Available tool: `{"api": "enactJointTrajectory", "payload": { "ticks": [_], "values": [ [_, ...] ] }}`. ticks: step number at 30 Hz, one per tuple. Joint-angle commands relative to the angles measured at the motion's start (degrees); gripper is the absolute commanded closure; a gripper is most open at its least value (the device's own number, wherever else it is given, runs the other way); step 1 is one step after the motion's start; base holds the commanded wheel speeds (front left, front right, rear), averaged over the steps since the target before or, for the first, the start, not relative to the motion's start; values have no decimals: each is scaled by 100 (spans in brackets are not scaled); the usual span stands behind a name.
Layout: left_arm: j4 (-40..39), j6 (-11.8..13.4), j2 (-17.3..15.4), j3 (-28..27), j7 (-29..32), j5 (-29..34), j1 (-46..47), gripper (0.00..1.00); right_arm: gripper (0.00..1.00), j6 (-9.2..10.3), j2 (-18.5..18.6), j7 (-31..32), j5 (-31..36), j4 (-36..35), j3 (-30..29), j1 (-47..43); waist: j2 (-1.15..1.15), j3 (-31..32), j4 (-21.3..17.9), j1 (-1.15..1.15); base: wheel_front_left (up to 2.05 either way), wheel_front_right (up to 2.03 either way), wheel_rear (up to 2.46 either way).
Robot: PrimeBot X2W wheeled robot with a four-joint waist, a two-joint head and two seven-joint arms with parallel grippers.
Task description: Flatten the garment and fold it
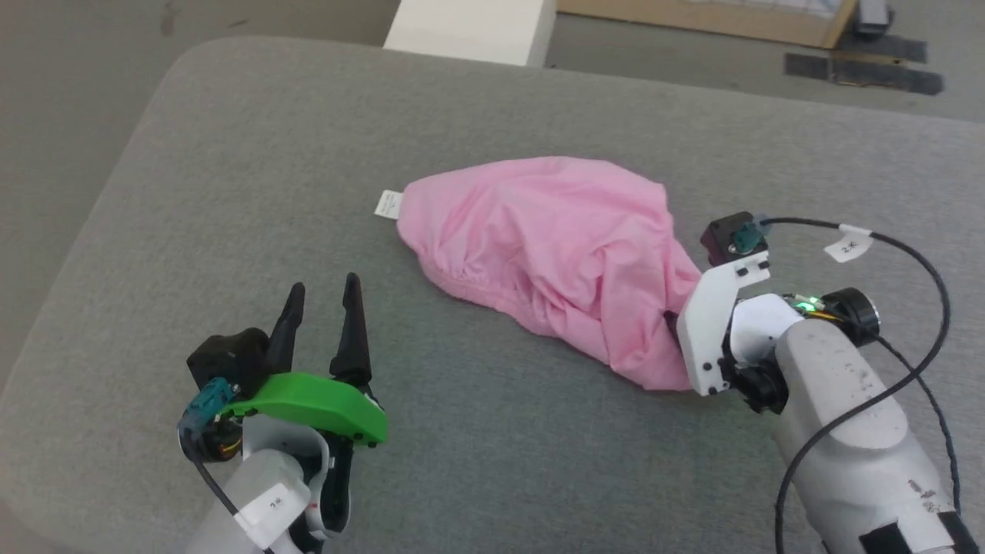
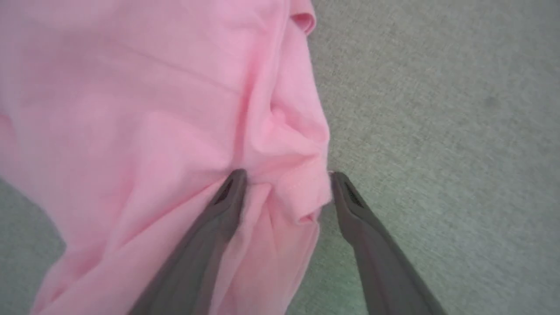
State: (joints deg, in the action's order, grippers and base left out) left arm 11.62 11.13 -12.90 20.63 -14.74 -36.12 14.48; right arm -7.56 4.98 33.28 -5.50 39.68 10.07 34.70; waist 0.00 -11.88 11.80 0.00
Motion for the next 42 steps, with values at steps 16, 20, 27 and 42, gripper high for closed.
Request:
{"api": "enactJointTrajectory", "payload": {
  "ticks": [16, 20, 27, 42],
  "values": [
    [242, -175, 128, -171, -7, 43, -312, 0, 100, 8, 307, -1201, -964, -2210, -1309, -1909, 0, 698, -431, 0, 0, 0, 0],
    [257, -153, 128, -165, 35, -13, -442, 0, 100, 8, 25, -345, -1213, -3184, -1284, -3391, 0, 839, -581, 0, 0, 0, 0],
    [254, -124, 129, -135, 267, -155, -582, 0, 100, 8, -189, 504, -1750, -4071, -1018, -4630, 0, 902, -803, 0, 0, 0, 0],
    [862, 0, 193, 391, 2933, -534, 1276, 0, 0, 8, -209, -1299, -1241, -4260, -2620, -3175, 0, 329, -1574, 0, 0, 0, 0]
  ]
}}
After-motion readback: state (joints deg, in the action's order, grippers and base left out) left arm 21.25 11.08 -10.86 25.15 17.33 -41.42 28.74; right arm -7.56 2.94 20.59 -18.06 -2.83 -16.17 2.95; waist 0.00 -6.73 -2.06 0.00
